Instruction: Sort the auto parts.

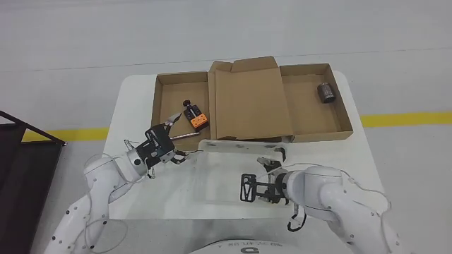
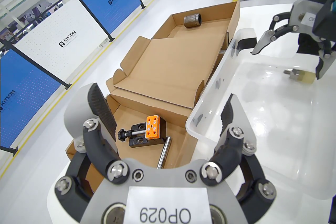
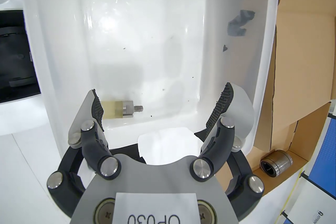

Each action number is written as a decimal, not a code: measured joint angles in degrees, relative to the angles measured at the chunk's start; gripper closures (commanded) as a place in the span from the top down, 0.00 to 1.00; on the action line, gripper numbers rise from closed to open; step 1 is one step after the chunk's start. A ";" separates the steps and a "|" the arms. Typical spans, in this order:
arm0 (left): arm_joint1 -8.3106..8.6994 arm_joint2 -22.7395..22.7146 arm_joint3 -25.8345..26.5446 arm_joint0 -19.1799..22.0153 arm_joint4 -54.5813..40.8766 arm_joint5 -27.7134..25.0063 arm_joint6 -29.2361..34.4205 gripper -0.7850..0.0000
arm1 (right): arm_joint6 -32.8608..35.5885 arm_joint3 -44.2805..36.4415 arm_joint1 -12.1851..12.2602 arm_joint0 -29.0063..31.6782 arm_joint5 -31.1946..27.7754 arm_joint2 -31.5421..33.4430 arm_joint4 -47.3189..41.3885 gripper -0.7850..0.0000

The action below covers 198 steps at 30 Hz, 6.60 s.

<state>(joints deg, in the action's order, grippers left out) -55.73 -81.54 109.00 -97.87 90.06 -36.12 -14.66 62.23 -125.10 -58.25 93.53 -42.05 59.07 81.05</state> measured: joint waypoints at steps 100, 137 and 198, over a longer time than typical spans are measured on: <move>-0.06 3.32 7.63 -1.49 2.09 -1.35 6.59 1.00 | -60.29 8.68 14.71 12.79 2.99 19.74 -1.31 0.56; 0.15 3.95 2.83 -3.51 -4.23 -5.99 32.21 0.44 | -75.72 2.91 14.92 25.00 6.89 28.93 9.99 0.99; -0.88 12.36 -1.30 4.76 -6.99 -6.50 34.10 1.00 | -44.48 -3.20 14.30 20.49 -4.01 25.22 4.63 0.98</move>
<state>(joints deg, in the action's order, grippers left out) -56.61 -69.17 107.70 -93.11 83.07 -42.62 19.44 17.75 -128.30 -43.95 114.02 -46.06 84.29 85.68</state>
